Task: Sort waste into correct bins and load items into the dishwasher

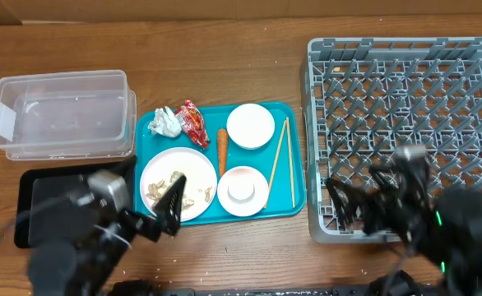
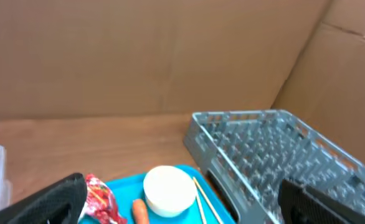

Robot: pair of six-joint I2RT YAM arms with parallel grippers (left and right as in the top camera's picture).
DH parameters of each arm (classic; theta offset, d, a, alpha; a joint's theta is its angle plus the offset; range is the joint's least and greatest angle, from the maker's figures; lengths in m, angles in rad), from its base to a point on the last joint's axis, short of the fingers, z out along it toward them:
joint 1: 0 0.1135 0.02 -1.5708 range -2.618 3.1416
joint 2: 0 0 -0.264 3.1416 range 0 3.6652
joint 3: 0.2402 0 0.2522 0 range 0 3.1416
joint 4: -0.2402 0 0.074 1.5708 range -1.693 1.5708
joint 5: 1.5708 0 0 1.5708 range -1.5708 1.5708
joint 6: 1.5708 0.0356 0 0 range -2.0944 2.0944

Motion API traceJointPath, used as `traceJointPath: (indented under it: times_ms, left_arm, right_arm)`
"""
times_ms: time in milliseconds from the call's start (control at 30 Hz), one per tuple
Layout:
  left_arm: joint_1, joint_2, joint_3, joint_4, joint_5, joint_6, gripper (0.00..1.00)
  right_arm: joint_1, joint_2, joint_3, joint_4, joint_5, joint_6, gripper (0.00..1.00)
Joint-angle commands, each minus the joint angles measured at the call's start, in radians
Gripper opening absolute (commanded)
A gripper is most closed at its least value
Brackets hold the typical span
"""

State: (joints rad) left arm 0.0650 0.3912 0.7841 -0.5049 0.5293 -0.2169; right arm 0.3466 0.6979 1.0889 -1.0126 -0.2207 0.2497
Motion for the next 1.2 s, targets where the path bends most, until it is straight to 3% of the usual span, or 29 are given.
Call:
traceJointPath:
  times_ms: [0, 133, 233, 300, 433, 533, 667, 933, 1167]
  left_arm:
    - [-0.009, 0.171, 0.218, -0.124, -0.072, 0.095, 1.0]
    - [-0.009, 0.315, 0.361, -0.26, -0.069, 0.19, 1.0]
    - [-0.008, 0.365, 0.386, -0.31, -0.038, 0.184, 1.0]
    - [-0.004, 0.381, 0.386, -0.345, -0.104, 0.174, 1.0]
    - [0.026, 0.419, 0.392, -0.422, -0.348, -0.06, 1.0]
    - [0.051, 0.459, 0.422, -0.467, -0.363, -0.053, 1.0]
    - [0.055, 0.536, 0.481, -0.552, -0.492, -0.052, 1.0]
    - [0.055, 0.65, 0.529, -0.648, -0.518, -0.033, 1.0]
    - [0.055, 0.692, 0.528, -0.674, -0.518, 0.032, 1.0]
  right_arm:
    - [-0.006, 0.218, 0.172, -0.089, 0.01, -0.03, 1.0]
    - [-0.006, 0.426, 0.275, -0.166, -0.103, 0.005, 1.0]
    - [0.003, 0.542, 0.28, -0.135, -0.198, 0.006, 1.0]
    - [0.048, 0.604, 0.28, -0.126, -0.215, 0.018, 0.95]
    - [0.251, 0.691, 0.28, -0.11, -0.035, 0.131, 0.91]
    - [0.413, 0.744, 0.278, -0.09, 0.162, 0.241, 0.9]
    - [0.543, 0.835, 0.271, -0.056, 0.327, 0.361, 0.89]
    - [0.562, 1.032, 0.259, 0.027, 0.357, 0.432, 0.86]
    - [0.562, 1.094, 0.259, 0.066, 0.348, 0.432, 0.8]
